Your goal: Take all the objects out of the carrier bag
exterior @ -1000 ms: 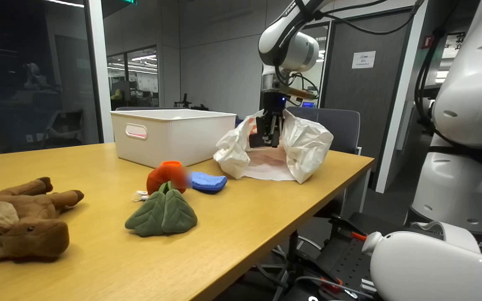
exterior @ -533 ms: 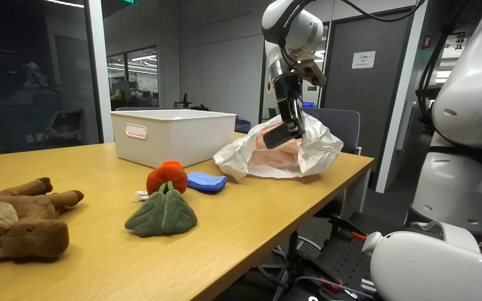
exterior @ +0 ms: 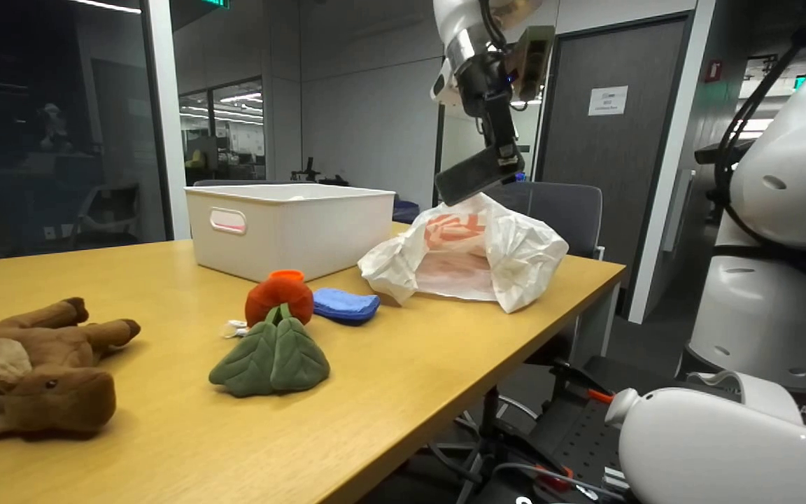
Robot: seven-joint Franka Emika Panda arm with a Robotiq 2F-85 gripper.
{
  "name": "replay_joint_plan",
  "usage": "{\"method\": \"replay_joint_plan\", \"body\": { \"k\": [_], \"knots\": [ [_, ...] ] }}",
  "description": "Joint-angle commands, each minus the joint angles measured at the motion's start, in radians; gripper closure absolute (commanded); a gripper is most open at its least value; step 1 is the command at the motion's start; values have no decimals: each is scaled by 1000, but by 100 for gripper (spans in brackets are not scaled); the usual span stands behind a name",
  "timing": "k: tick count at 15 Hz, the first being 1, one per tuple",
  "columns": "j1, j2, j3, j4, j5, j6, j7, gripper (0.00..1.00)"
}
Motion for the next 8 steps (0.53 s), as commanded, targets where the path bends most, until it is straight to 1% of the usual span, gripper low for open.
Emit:
{"method": "replay_joint_plan", "body": {
  "k": [1, 3, 4, 5, 6, 7, 8],
  "knots": [
    [108, -134, 82, -28, 73, 41, 19, 92],
    [172, -149, 144, -26, 126, 129, 53, 92],
    [202, -141, 179, -27, 146, 203, 78, 92],
    [229, -118, 217, -28, 167, 300, 112, 92],
    [251, -99, 247, -25, 169, 386, 135, 92],
    [218, -70, 320, -12, 177, 472, 152, 92],
    [202, -43, 307, -19, 134, 562, 109, 92]
  ]
}}
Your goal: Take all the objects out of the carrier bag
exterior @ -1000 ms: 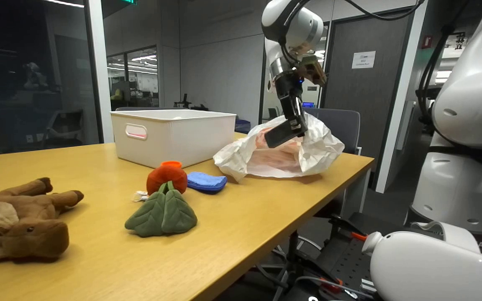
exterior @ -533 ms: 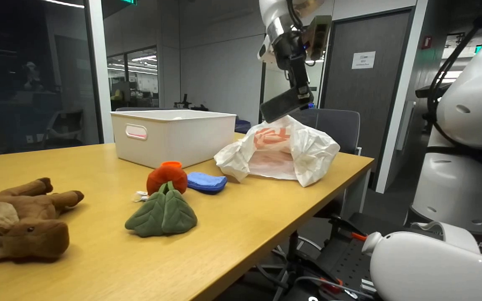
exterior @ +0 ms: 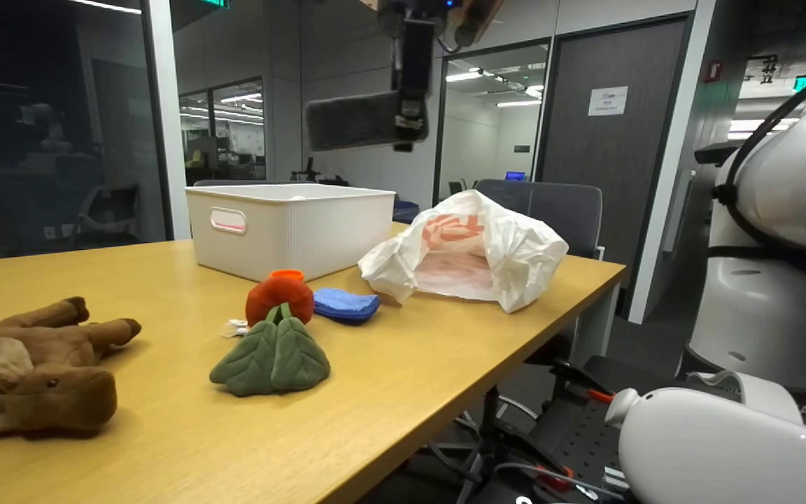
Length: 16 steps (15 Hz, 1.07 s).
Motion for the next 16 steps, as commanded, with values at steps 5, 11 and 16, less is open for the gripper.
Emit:
{"method": "replay_joint_plan", "body": {
  "k": [5, 11, 16],
  "knots": [
    [-146, 187, 97, -46, -145, 632, -76, 92],
    [-82, 394, -71, -129, -204, 974, -130, 48],
    [-80, 436, -77, -121, -89, 956, -267, 13]
  ]
}}
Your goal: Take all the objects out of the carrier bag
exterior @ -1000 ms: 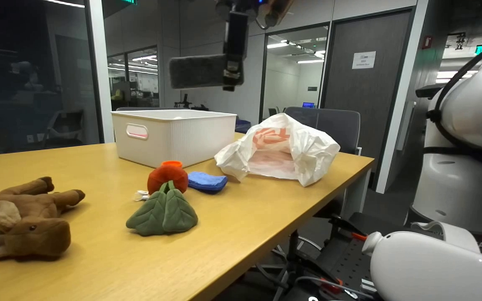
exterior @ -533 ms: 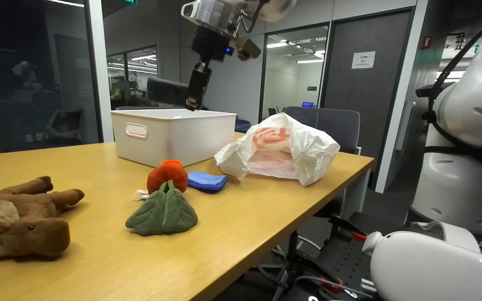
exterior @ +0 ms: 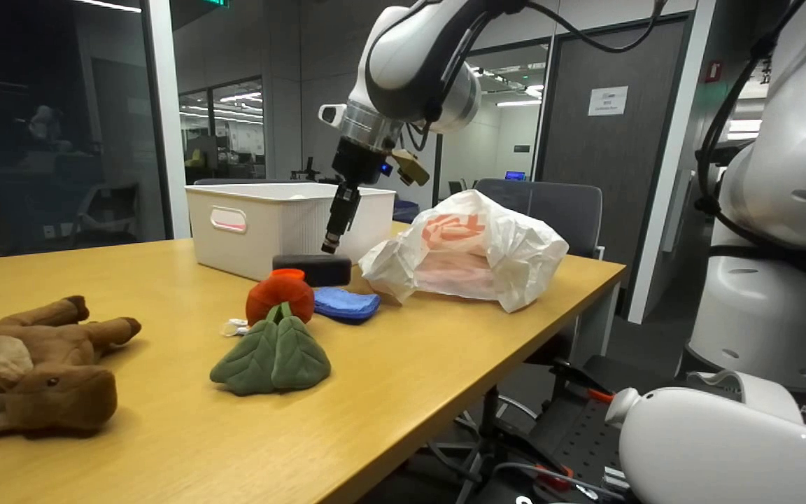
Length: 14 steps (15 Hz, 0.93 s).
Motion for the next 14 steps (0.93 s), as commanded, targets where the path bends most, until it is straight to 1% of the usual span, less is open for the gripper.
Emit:
{"method": "replay_joint_plan", "body": {
  "k": [1, 2, 5, 7, 10, 13, 14],
  "knots": [
    [14, -19, -6, 15, 72, -32, -83, 7],
    [10, -34, -6, 16, 63, -57, -68, 0],
    [5, -100, -6, 20, 24, -177, -4, 0],
    [-9, -161, 1, 28, -60, -310, 109, 0],
    [-5, -257, 4, 48, -140, -489, 213, 0],
    [-10, -337, 8, 81, -207, -632, 301, 0],
    [-15, -362, 11, 88, -234, -658, 332, 0]
  ]
}}
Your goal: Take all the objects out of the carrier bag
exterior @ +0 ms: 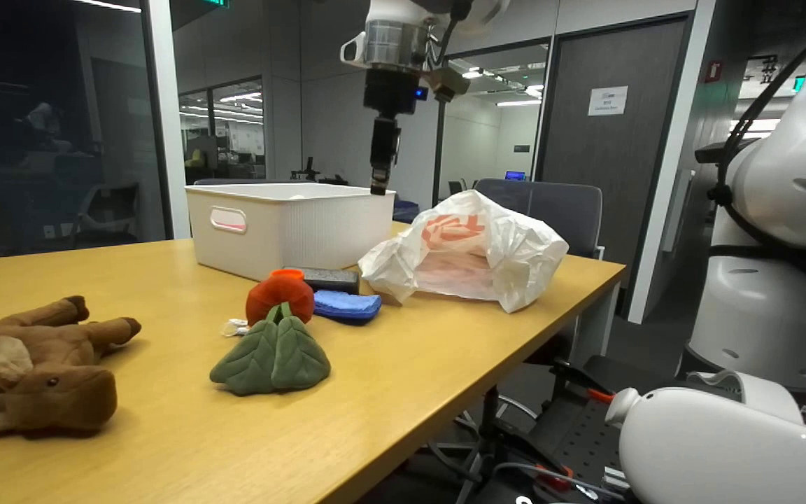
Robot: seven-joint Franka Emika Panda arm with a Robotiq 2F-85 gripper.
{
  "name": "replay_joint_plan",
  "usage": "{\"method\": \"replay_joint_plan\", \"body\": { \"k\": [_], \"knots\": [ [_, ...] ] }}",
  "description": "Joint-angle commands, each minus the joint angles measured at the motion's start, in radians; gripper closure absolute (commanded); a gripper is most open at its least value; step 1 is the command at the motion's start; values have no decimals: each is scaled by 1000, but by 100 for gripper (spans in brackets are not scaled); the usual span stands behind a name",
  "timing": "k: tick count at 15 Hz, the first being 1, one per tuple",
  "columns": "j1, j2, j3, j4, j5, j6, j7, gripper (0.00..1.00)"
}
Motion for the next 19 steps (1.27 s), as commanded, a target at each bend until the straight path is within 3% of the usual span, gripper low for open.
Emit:
{"method": "replay_joint_plan", "body": {
  "k": [1, 6, 7, 19],
  "knots": [
    [-12, -104, 10, 32, -84, -126, 111, 0],
    [6, -214, -5, 66, -72, -251, 161, 0],
    [9, -160, -9, 52, -81, -199, 142, 0],
    [10, -205, -9, 58, -81, -244, 155, 0]
  ]
}}
